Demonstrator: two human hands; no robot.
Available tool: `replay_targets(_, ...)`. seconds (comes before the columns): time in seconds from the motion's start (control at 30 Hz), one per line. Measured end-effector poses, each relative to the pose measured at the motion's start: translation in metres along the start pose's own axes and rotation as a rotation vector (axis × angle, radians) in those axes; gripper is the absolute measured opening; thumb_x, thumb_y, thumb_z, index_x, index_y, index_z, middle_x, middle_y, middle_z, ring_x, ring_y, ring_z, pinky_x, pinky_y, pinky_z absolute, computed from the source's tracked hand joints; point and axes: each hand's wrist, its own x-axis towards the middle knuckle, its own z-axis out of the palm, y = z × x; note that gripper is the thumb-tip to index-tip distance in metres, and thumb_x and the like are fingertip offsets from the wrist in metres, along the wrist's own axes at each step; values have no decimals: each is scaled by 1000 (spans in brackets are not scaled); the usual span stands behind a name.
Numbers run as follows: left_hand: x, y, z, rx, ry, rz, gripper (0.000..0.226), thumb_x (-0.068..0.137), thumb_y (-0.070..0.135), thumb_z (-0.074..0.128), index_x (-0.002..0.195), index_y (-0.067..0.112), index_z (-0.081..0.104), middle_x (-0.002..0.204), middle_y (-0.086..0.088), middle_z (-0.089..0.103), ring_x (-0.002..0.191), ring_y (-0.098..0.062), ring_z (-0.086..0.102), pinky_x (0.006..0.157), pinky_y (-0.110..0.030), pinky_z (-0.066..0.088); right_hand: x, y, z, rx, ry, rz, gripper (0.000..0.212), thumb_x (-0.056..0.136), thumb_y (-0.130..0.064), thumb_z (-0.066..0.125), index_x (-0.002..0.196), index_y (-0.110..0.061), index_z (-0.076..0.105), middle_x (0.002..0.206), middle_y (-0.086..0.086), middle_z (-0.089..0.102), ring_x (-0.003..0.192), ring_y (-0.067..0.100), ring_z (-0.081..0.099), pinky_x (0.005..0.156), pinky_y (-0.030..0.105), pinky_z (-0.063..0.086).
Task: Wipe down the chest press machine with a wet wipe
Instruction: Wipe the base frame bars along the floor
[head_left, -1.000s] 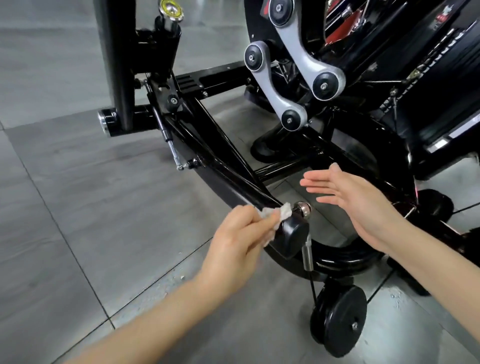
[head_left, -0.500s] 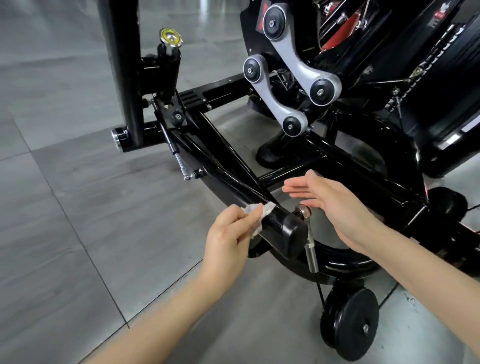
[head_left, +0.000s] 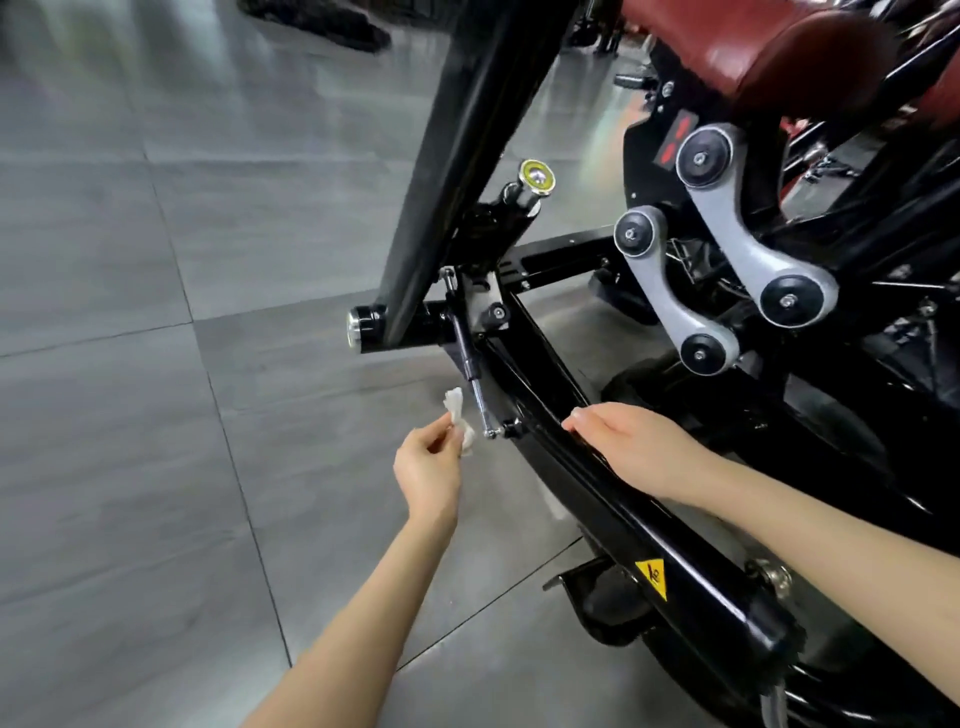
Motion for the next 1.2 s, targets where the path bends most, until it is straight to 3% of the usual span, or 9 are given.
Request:
replay_targets(0.13, 23, -3, 17, -7, -165, -1, 14, 83, 7, 66, 94, 12, 73, 79, 6, 63, 75, -4, 57, 71, -13, 44, 18, -1, 8, 86, -45, 35, 46, 101, -42, 25, 123, -23, 60, 120, -15, 56, 115, 2, 47, 96, 20, 32)
replay_targets(0.27, 39, -12, 30, -118, -270, -83, 12, 80, 5, 70, 80, 17, 72, 78, 5, 68, 70, 0, 61, 65, -9, 47, 22, 1, 18, 265, 2, 108, 40, 99, -46, 26, 116, -35, 60, 114, -26, 53, 105, -11, 45, 84, 8, 32)
replay_targets(0.37, 55, -18, 30, -211, -301, -134, 8, 80, 3, 70, 86, 6, 73, 78, -3, 70, 65, -4, 62, 59, -12, 48, 23, 0, 20, 367, 11, 152, 38, 97, -48, 27, 112, -39, 60, 107, -34, 51, 95, -24, 43, 75, 2, 33)
replay_targets(0.63, 78, -32, 32, -473, -377, -209, 26, 82, -2, 65, 105, 11, 66, 86, -13, 54, 80, -20, 52, 67, -16, 52, 32, -8, 18, 405, 22, 206, 39, 94, -50, 26, 117, -45, 57, 113, -28, 54, 99, -18, 43, 75, 9, 33)
replay_targets(0.8, 84, -33, 34, -423, -486, -143, 39, 82, 1, 68, 118, 12, 64, 85, -8, 36, 79, -19, 41, 75, -18, 52, 55, -28, 25, 577, -11, 273, 48, 91, -59, 27, 126, -41, 55, 130, -21, 52, 122, -1, 44, 99, 23, 31)
replay_targets(0.93, 92, -30, 39, -292, -374, -38, 34, 82, 2, 68, 108, 25, 69, 73, 4, 34, 63, -4, 40, 72, -16, 49, 67, -39, 24, 645, -18, 299, 48, 100, -35, 30, 144, -16, 35, 147, -2, 41, 138, 16, 33, 106, 27, 30)
replay_targets(1.0, 97, -27, 41, -271, -335, 13, 34, 82, 4, 68, 96, 35, 69, 71, 7, 38, 64, -5, 40, 71, -16, 45, 67, -34, 23, 640, -25, 280, 52, 96, -47, 27, 141, -25, 40, 143, -12, 46, 138, 9, 32, 114, 29, 23)
replay_targets(1.1, 111, -28, 42, -376, -289, -68, 29, 82, 3, 69, 105, 21, 69, 73, 5, 48, 71, -11, 45, 78, -25, 49, 53, -27, 26, 681, -61, 293, 58, 86, -63, 23, 131, -38, 50, 132, -30, 50, 131, -8, 34, 118, 32, 16)
replay_targets(1.2, 130, -34, 41, -430, -264, -142, 27, 81, 1, 68, 109, 2, 67, 82, -8, 60, 78, -17, 50, 77, -23, 52, 64, -27, 26, 707, -52, 308, 57, 90, -57, 26, 137, -31, 46, 139, -21, 48, 136, -1, 33, 118, 34, 17)
